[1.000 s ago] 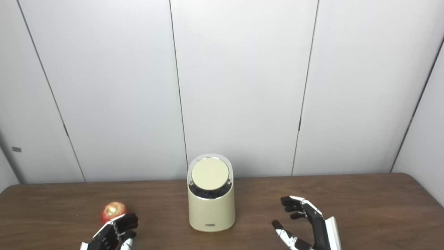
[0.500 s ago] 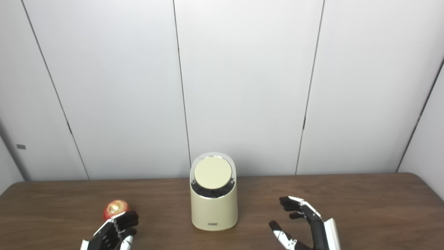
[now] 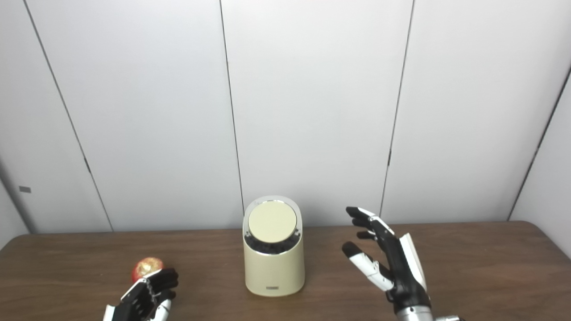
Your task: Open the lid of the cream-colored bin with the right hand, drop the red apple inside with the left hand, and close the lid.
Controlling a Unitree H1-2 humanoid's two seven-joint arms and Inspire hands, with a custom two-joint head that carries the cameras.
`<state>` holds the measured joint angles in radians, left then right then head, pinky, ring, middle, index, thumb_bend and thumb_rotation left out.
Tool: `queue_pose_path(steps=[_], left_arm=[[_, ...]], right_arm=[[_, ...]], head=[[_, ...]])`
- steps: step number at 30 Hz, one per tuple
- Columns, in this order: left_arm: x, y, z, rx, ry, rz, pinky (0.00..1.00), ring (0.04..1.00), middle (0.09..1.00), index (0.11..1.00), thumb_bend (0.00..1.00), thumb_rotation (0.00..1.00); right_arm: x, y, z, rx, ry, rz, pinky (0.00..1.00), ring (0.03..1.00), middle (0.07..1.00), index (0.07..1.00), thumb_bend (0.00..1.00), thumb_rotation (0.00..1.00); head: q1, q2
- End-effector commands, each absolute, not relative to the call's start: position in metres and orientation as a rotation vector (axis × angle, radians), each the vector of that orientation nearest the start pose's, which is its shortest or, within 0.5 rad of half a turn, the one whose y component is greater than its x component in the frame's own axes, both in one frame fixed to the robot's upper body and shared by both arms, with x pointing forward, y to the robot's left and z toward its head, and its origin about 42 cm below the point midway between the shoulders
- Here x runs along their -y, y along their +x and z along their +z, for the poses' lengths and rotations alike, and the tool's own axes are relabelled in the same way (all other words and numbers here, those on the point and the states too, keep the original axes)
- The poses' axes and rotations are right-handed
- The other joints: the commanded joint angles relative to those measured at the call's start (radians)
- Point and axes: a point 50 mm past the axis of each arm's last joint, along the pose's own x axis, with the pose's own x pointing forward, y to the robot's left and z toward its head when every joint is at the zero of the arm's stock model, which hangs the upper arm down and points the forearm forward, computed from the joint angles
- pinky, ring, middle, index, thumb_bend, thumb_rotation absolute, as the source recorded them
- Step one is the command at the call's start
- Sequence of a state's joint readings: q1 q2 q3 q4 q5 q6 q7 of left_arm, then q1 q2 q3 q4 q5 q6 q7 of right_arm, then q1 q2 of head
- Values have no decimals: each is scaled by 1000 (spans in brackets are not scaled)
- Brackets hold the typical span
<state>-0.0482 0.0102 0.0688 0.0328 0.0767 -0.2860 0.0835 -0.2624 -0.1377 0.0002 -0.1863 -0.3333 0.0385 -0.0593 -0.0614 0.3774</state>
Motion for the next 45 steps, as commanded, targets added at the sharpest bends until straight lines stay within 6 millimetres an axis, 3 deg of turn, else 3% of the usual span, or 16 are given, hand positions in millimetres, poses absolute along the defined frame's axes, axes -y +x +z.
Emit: queue_pose_path(steps=[1, 5, 13, 17, 20, 24, 27, 30, 33, 37, 45], left_arm=[[-228, 293, 108, 271, 75, 128, 662, 722, 722, 704, 179, 151], [-226, 292, 108, 274, 73, 128, 678, 723, 721, 705, 177, 121], [-222, 291, 108, 269, 70, 128, 683, 724, 729, 708, 173, 128], [-221, 291, 108, 266, 71, 127, 680, 727, 730, 710, 176, 141], [-220, 292, 109, 269, 79, 126, 672, 721, 722, 705, 176, 159], [-218, 292, 109, 268, 73, 124, 670, 714, 717, 702, 175, 158], [-217, 291, 109, 263, 74, 121, 683, 720, 720, 706, 177, 151], [-217, 291, 108, 260, 76, 121, 684, 722, 724, 712, 182, 149], [-215, 290, 109, 254, 75, 122, 690, 725, 724, 708, 183, 158], [-213, 289, 110, 250, 76, 119, 696, 729, 724, 709, 181, 167], [-210, 287, 112, 242, 71, 113, 691, 727, 722, 705, 191, 150]], right_arm=[[223, 355, 266, 529, -476, -78, 716, 794, 803, 787, 804, 876], [214, 364, 286, 531, -506, -85, 704, 785, 798, 787, 801, 781], [196, 392, 308, 498, -616, -89, 740, 833, 858, 840, 909, 557], [182, 403, 317, 470, -683, -95, 795, 903, 946, 932, 929, 501], [171, 412, 322, 447, -746, -108, 775, 925, 985, 978, 935, 503], [160, 421, 323, 415, -833, -95, 814, 978, 1000, 999, 919, 499], [151, 426, 322, 404, -845, -82, 843, 962, 1000, 1000, 921, 424], [142, 432, 320, 399, -862, -86, 774, 917, 1000, 1000, 922, 361], [137, 437, 317, 387, -893, -98, 771, 930, 1000, 1000, 926, 358], [134, 445, 311, 376, -923, -89, 919, 996, 1000, 1000, 928, 365], [135, 458, 302, 353, -976, -91, 936, 1000, 1000, 1000, 954, 392]], head=[[1, 2], [3, 4], [8, 5], [8, 5], [9, 5], [14, 7], [14, 8], [16, 8], [24, 10], [23, 15], [32, 23]])
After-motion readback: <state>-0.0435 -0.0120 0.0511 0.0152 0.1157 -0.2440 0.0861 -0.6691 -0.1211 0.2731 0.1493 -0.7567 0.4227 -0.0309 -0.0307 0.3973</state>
